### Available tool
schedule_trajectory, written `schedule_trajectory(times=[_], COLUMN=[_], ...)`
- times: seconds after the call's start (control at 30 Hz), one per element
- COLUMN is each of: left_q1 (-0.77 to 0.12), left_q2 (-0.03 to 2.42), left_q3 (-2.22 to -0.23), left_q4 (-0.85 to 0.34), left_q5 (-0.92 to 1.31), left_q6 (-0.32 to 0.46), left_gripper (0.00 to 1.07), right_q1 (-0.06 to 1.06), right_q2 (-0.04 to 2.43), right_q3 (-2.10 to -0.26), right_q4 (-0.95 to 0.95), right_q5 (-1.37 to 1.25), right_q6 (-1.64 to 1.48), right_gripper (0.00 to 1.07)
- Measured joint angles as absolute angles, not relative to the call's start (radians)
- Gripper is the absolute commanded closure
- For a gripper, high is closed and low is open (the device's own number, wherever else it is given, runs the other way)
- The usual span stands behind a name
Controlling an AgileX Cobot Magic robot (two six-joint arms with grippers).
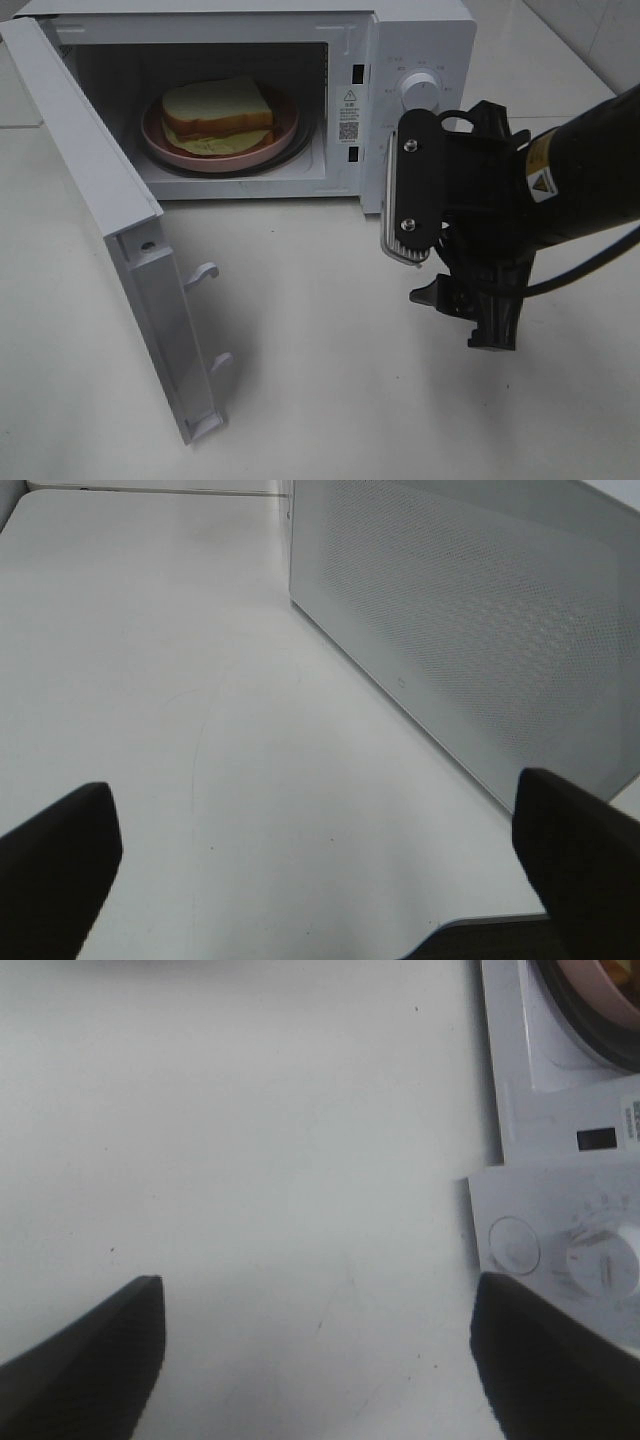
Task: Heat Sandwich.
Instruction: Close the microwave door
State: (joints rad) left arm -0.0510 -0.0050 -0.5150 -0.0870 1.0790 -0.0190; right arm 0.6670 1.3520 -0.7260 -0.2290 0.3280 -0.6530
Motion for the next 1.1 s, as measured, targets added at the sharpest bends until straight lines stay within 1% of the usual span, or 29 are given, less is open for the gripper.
schedule_trajectory(times=[0.23, 0.3, 0.67, 0.87, 0.9, 1.1], left_q1=[-0.051, -0.051, -0.051, -0.051, -0.051, -0.051], left_q2=[-0.005, -0.005, -0.005, -0.005, -0.005, -0.005], left_q3=[-0.515, -0.515, -0.515, -0.515, -0.515, -0.515], left_q4=[-0.087, -0.087, -0.087, -0.087, -0.087, -0.087], left_q5=[1.079, 1.079, 1.079, 1.079, 1.079, 1.079], left_q6=[-0.019, -0.019, -0.019, -0.019, -0.019, -0.019], left_gripper=[0.07, 0.07, 0.07, 0.07, 0.07, 0.07], right_q1=[0.667, 0.667, 0.667, 0.667, 0.667, 0.667], right_q2=[1.274, 1.239, 1.096, 1.006, 0.965, 0.851], right_q3=[-0.701, -0.698, -0.697, -0.697, -0.697, -0.697], right_q4=[-0.228, -0.229, -0.228, -0.228, -0.228, -0.228], right_q5=[0.408, 0.47, 0.697, 0.814, 0.867, 1.004], right_q6=[-0.512, -0.418, -0.123, -0.041, -0.021, -0.012], right_gripper=[0.31, 0.31, 0.31, 0.31, 0.31, 0.31])
